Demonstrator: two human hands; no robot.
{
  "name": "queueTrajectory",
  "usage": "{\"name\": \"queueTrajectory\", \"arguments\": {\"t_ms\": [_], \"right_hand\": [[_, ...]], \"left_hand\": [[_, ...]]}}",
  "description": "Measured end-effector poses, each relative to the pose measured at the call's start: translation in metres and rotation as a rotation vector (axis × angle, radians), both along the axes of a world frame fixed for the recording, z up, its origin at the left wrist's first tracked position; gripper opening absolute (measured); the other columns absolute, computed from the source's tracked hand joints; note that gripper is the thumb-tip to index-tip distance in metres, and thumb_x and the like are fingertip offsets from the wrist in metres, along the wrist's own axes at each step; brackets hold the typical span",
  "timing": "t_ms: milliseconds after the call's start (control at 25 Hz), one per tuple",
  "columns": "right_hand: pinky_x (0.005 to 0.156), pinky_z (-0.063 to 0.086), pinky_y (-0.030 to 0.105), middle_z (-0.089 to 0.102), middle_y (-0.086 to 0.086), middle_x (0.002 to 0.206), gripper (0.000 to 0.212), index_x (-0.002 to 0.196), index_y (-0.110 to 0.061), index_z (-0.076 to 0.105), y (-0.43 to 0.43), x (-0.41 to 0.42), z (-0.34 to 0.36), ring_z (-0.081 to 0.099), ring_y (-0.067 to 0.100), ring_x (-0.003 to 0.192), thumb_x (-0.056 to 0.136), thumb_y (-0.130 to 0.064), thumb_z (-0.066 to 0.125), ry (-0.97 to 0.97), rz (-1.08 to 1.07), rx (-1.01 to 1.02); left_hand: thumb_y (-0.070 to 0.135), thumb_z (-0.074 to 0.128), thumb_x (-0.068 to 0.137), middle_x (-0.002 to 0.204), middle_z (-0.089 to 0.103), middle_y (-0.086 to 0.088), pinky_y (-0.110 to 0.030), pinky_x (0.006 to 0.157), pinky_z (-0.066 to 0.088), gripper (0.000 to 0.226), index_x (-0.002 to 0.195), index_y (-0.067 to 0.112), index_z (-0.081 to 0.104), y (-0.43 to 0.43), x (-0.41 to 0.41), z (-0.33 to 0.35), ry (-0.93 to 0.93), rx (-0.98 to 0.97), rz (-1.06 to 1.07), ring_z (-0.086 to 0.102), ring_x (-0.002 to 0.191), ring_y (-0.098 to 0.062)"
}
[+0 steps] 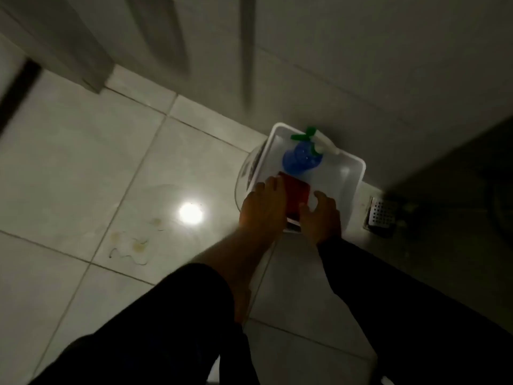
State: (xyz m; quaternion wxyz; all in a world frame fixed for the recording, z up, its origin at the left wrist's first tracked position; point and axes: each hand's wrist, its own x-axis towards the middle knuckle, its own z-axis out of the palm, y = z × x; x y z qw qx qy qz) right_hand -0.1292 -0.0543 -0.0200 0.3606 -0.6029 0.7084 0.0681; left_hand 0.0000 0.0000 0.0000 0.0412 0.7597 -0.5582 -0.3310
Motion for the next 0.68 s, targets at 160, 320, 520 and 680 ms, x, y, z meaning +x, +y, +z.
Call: {"name": "queueTrajectory", "arguments": {"t_ms": [160,320,520,680], "right_hand": [[0.121,0.046,0.046,0.049,0.019,0.161,0.078,0.160,-0.007,0.037,-0.035,-0.003,-0.063,0.053,0.039,0.144,0.100,-0.044,0.071,-0.106,-0.233,0.184],[0.113,0.054,0.045,0.060,0.017,0.150,0.073,0.151,-0.006,0.048,-0.041,-0.004,-0.091,0.061,0.038,0.135,0.092,-0.034,0.082,-0.215,-0.446,0.144],[0.083,0.069,0.042,0.077,0.019,0.126,0.039,0.129,-0.004,0.073,-0.049,-0.015,-0.065,0.077,0.037,0.109,0.092,-0.013,0.083,-0.524,-0.655,0.213],[0.092,0.066,0.045,0.078,0.012,0.125,0.060,0.134,-0.017,0.068,-0.032,-0.001,-0.005,0.077,0.032,0.112,0.079,-0.013,0.091,-0.640,-0.549,0.199]], "left_hand": [[0.032,0.053,0.105,0.149,0.054,-0.016,-0.049,0.108,0.047,0.061,0.158,0.007,0.038,-0.044,-0.034,-0.059,0.072,0.219,0.337,0.057,0.137,-0.037],[0.038,0.060,0.101,0.152,0.050,-0.018,-0.048,0.107,0.048,0.063,0.155,0.010,0.043,-0.063,-0.040,-0.085,0.204,0.262,0.605,0.054,0.138,-0.038],[0.049,0.047,0.105,0.119,0.060,-0.002,-0.020,0.068,0.039,0.045,0.134,0.018,0.062,-0.070,-0.037,-0.061,0.491,0.092,0.763,0.059,0.097,-0.017],[0.023,0.062,0.098,0.122,0.071,-0.001,-0.027,0.084,0.060,0.043,0.140,0.015,0.061,-0.020,-0.005,-0.012,0.806,-0.007,0.935,0.071,0.104,-0.017]]}}
